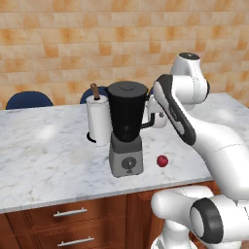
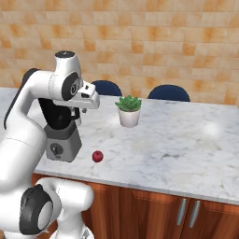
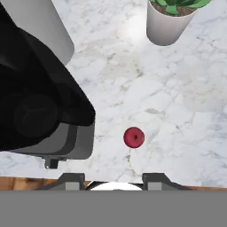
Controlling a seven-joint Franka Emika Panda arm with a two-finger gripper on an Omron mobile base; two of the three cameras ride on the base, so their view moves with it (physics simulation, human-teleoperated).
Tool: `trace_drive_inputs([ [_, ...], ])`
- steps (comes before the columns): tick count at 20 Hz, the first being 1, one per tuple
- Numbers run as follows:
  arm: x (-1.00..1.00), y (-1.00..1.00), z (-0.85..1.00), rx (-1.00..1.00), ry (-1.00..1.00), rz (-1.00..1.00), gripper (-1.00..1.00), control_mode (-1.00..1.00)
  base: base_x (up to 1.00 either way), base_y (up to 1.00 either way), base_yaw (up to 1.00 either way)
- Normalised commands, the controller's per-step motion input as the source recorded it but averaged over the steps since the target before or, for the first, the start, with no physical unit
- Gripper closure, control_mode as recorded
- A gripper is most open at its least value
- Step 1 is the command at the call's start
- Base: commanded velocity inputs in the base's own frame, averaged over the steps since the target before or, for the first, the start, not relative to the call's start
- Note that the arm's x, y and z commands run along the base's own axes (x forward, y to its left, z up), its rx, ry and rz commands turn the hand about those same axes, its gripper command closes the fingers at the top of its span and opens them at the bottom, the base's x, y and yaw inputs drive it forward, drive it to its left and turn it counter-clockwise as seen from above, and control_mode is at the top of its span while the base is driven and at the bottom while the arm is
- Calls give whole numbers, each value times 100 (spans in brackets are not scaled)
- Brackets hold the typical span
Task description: Open the blender lid, put the apple in the blender, close the lid, and start the blender.
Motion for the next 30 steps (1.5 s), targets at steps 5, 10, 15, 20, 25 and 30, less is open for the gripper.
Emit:
trace_drive_inputs([
  [5,-13,15,-11,-3,3,1,-100,-100,0,0,0],
  [10,-59,11,50,0,-25,-2,-100,-100,0,0,0],
  [15,-22,22,99,0,-31,0,-100,-100,0,0,0],
  [20,14,39,53,6,-6,1,-100,-100,0,0,0],
  [25,47,56,48,4,1,7,-100,-100,0,0,0],
  [30,57,59,6,0,14,3,-100,-100,0,0,0],
])
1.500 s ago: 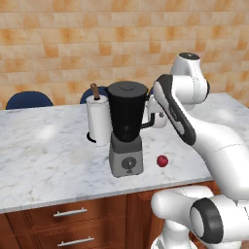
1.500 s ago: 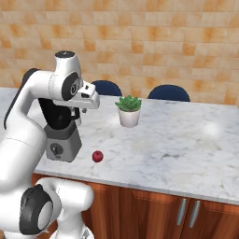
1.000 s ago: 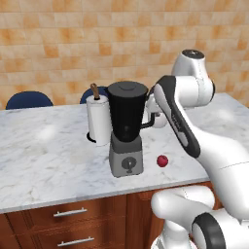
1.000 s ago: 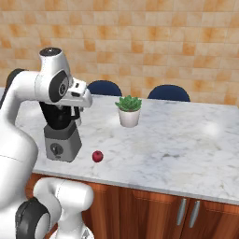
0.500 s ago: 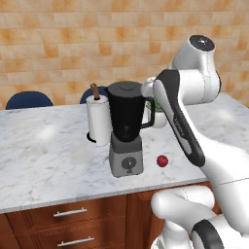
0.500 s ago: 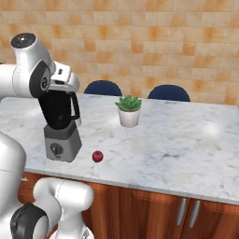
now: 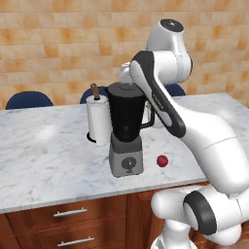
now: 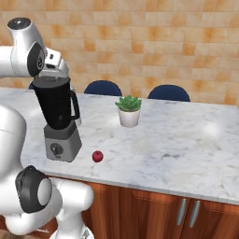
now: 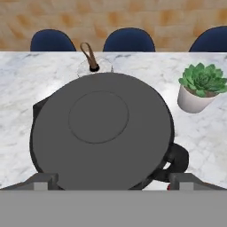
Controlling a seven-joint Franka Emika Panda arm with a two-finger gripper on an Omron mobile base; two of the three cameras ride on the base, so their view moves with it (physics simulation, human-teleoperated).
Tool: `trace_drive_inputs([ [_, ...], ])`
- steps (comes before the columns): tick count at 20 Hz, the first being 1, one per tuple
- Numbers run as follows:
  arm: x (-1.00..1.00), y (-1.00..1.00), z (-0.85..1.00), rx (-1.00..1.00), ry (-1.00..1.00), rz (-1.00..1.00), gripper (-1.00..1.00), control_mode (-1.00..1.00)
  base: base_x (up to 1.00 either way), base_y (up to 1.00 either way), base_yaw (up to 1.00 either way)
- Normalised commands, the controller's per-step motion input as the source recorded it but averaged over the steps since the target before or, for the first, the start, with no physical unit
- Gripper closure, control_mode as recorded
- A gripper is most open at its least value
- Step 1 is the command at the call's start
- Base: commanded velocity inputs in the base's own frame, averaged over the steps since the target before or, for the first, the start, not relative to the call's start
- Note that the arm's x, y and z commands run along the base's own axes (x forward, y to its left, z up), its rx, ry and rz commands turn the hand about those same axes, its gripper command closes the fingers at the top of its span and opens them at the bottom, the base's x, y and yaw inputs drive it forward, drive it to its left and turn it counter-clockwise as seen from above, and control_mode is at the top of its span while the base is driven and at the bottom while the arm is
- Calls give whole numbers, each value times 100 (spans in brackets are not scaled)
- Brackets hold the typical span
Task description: Open the blender lid, put the apple in the blender, close the lid, and start the blender.
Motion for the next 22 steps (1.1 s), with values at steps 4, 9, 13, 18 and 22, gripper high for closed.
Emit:
trace_drive_inputs([
  [4,32,12,-28,-6,18,3,-100,-100,0,0,0],
  [9,18,6,-25,0,10,0,-100,-100,0,0,0],
  [13,9,19,-18,-1,2,0,-100,-100,0,0,0],
  [18,5,16,-9,-4,0,0,-100,-100,0,0,0],
  [22,18,0,-14,-6,0,0,-100,-100,0,0,0],
])
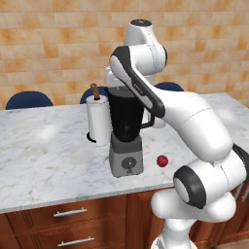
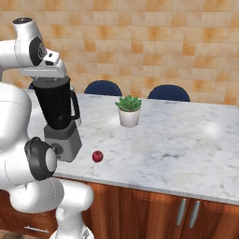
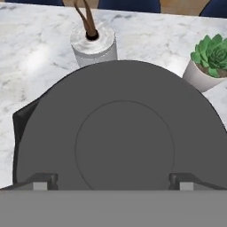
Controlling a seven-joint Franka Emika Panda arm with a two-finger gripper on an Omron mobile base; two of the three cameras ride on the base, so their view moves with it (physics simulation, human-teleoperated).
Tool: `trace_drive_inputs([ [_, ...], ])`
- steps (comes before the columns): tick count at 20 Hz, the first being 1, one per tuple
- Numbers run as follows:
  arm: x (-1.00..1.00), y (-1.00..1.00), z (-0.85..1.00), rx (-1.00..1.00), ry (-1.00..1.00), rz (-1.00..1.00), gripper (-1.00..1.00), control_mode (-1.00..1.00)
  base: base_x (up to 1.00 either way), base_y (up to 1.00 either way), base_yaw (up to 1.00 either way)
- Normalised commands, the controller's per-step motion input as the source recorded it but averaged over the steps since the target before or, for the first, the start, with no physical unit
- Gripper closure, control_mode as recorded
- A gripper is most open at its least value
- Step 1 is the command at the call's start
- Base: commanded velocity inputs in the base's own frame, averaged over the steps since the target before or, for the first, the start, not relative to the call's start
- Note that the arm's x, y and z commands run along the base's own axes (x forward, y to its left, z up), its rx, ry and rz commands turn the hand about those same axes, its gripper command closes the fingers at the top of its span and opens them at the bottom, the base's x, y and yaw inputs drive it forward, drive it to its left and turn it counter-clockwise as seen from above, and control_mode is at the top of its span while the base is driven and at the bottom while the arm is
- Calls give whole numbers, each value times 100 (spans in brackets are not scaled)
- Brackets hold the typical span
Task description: Open the blender lid, put the apple in the blender, close the lid, and start the blender.
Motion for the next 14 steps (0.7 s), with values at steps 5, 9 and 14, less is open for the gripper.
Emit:
trace_drive_inputs([
  [5,24,0,-16,-5,0,0,-100,-100,0,0,0],
  [9,13,0,-29,-4,0,0,-100,-100,0,0,0],
  [14,4,-2,-47,1,0,0,-100,-100,0,0,0],
])
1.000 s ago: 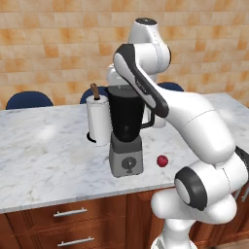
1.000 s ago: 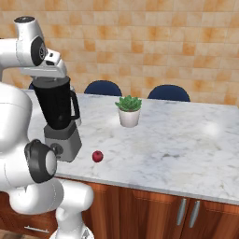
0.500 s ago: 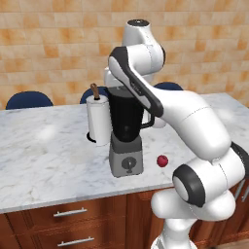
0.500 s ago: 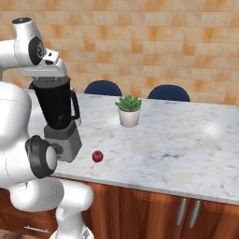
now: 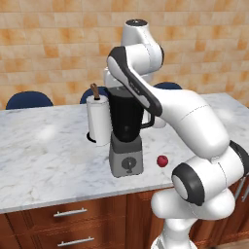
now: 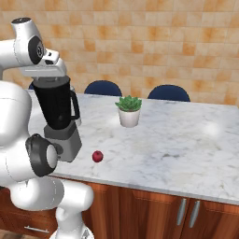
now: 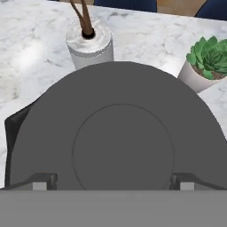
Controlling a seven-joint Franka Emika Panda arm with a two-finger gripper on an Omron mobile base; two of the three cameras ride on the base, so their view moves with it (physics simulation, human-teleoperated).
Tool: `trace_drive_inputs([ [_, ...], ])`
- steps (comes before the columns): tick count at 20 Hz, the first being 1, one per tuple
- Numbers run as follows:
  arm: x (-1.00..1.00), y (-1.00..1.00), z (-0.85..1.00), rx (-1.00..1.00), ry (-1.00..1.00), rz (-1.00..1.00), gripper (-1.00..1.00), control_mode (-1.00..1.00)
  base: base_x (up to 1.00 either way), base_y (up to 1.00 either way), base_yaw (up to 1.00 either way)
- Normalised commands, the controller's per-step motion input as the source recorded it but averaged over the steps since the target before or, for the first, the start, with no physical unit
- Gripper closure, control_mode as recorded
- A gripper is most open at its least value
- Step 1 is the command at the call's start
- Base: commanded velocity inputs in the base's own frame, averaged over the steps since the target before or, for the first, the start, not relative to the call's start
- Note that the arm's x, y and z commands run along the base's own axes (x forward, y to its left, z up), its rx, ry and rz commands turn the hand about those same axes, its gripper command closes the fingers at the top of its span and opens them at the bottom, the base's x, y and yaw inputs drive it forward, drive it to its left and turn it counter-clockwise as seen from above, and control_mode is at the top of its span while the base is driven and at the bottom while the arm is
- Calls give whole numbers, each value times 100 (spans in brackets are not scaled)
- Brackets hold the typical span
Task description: Open the blender lid, put the apple in the blender, close the lid, and start the blender.
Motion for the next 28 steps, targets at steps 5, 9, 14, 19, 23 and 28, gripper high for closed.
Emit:
trace_drive_inputs([
  [5,4,-18,-48,7,0,0,-100,-100,0,0,0],
  [9,32,2,-23,0,0,0,-100,-100,0,0,0],
  [14,30,1,-25,0,0,0,-100,-100,0,0,0],
  [19,-3,0,-79,1,1,0,100,-100,0,0,0],
  [23,0,0,-11,4,0,0,100,-100,0,0,0],
  [28,0,0,11,2,0,0,100,-100,0,0,0],
])
